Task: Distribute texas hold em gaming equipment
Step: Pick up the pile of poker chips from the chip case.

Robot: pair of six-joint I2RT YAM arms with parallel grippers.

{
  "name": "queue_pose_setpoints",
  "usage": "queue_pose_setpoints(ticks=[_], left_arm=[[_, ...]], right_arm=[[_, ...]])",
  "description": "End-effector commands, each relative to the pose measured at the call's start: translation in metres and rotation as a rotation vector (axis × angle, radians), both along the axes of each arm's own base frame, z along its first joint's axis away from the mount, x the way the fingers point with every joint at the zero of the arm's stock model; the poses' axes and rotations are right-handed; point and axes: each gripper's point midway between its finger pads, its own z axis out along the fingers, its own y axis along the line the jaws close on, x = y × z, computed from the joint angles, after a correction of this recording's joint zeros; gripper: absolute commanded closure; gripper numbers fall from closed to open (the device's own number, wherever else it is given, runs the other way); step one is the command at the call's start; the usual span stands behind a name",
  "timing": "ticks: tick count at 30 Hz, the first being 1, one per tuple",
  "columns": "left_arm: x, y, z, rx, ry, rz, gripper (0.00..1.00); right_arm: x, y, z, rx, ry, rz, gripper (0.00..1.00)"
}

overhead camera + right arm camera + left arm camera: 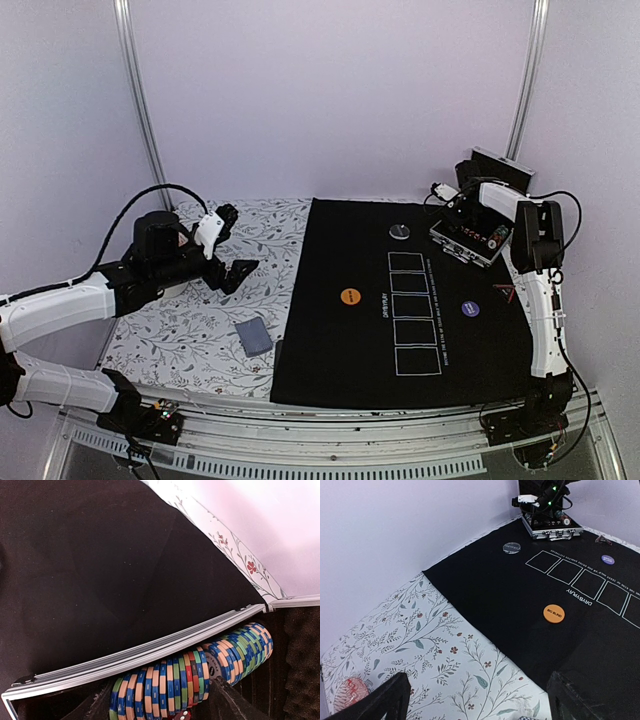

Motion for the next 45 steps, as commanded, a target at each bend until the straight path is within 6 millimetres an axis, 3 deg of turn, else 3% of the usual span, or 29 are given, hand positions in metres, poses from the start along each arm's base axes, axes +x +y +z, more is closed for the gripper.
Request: queue_pose_setpoints(ticks=[1, 16, 25, 29, 32, 33, 34, 41, 45], left_arm=[[0.005, 0.0, 0.007, -0.011, -0.007, 0.005, 0.02], [0.006, 0.0, 0.002, -0.001, 0.008, 0.007, 0.02], [0.007, 0.0, 0.0, 0.006, 0.012, 0.011, 0.02], [0.007, 0.0, -0.001, 0.007, 0.013, 0.011, 0.02], [0.007, 0.001, -0.001, 0.007, 0.012, 0.012, 0.02], [0.007, 0.0, 0.0, 0.006, 0.013, 0.011, 0.02], [0.007, 0.0, -0.001, 0.007, 0.014, 0.01, 0.02], [0.006, 0.0, 0.002, 0.001, 0.009, 0.008, 0.02], [0.006, 0.0, 0.004, -0.004, 0.006, 0.006, 0.02]], right_arm=[[-0.002, 0.025, -0.011, 0.092, 0.022, 0.059, 0.34], [-0.007, 0.013, -0.044, 0.175, 0.099, 0.042, 0.34], [-0.003, 0.014, -0.046, 0.182, 0.087, 0.05, 0.53], [-0.004, 0.014, -0.043, 0.176, 0.088, 0.051, 0.68], [-0.004, 0.011, -0.037, 0.159, 0.079, 0.049, 0.8], [-0.004, 0.009, -0.032, 0.15, 0.071, 0.045, 0.92], [-0.003, 0.008, -0.027, 0.143, 0.06, 0.04, 0.96], [0.007, 0.01, 0.034, 0.179, -0.067, 0.028, 0.99], [0.009, 0.011, 0.057, 0.202, -0.109, 0.02, 0.99]])
